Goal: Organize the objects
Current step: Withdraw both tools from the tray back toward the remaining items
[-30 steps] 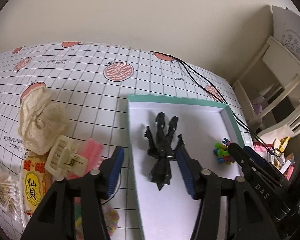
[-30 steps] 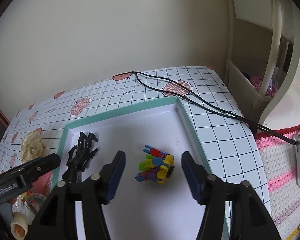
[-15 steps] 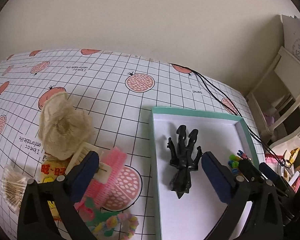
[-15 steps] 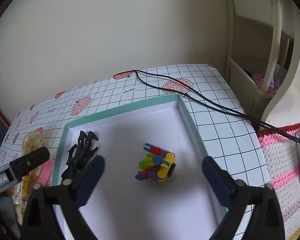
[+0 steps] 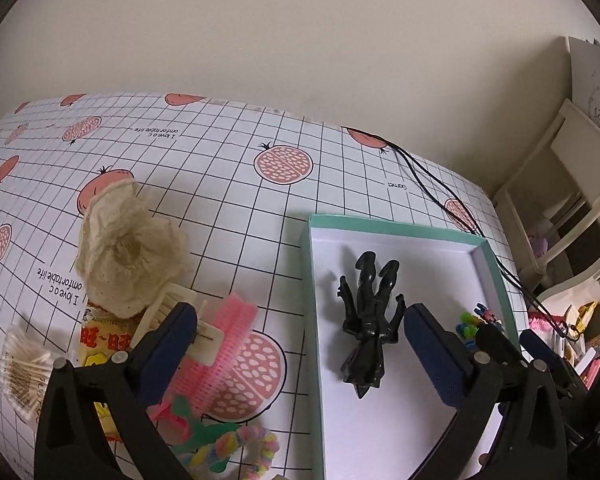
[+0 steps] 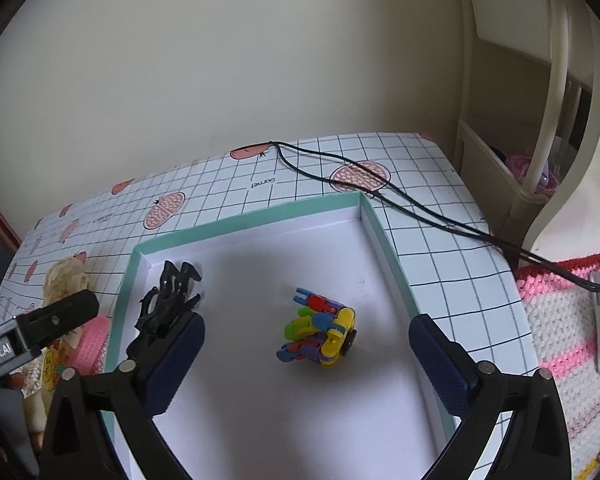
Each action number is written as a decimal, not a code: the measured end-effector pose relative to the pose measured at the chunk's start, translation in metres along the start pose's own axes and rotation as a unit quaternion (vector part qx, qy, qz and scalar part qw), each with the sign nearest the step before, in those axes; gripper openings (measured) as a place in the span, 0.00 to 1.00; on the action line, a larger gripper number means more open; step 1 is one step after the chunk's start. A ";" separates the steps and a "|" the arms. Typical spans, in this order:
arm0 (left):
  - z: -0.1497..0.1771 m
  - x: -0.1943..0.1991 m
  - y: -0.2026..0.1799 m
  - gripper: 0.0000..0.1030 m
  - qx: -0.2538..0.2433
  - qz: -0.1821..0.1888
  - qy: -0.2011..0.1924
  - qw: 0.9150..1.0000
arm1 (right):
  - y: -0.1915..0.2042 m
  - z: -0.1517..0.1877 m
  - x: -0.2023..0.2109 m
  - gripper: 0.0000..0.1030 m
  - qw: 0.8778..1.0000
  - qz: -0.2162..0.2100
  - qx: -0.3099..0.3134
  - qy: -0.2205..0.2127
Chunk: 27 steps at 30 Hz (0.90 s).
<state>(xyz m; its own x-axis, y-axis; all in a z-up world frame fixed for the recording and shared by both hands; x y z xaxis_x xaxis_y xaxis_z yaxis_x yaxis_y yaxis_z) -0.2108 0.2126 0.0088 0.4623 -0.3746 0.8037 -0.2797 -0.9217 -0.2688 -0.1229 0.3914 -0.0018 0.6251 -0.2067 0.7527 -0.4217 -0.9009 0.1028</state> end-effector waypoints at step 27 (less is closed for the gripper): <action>0.030 0.123 0.081 1.00 0.032 0.006 -0.013 0.999 | 0.061 0.016 0.105 1.00 0.999 -0.041 0.003 -0.019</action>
<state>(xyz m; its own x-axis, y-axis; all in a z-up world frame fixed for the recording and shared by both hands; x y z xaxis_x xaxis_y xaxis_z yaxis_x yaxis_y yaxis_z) -0.1518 0.0893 0.0701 0.4803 -0.3877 0.7868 -0.2312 -0.9212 -0.3128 -0.0728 0.3087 0.0732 0.6816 -0.1472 0.7168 -0.3648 -0.9175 0.1585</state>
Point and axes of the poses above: each gripper's, at about its wrist camera, not at the fingertips, and x roughly against the way its jaws point, y to its left, z to its underside, the point moved 4 cm from there along -x, roughly the way its jaws point, and after that the axes turned 3 degrees about x, right-handed, at the moved point
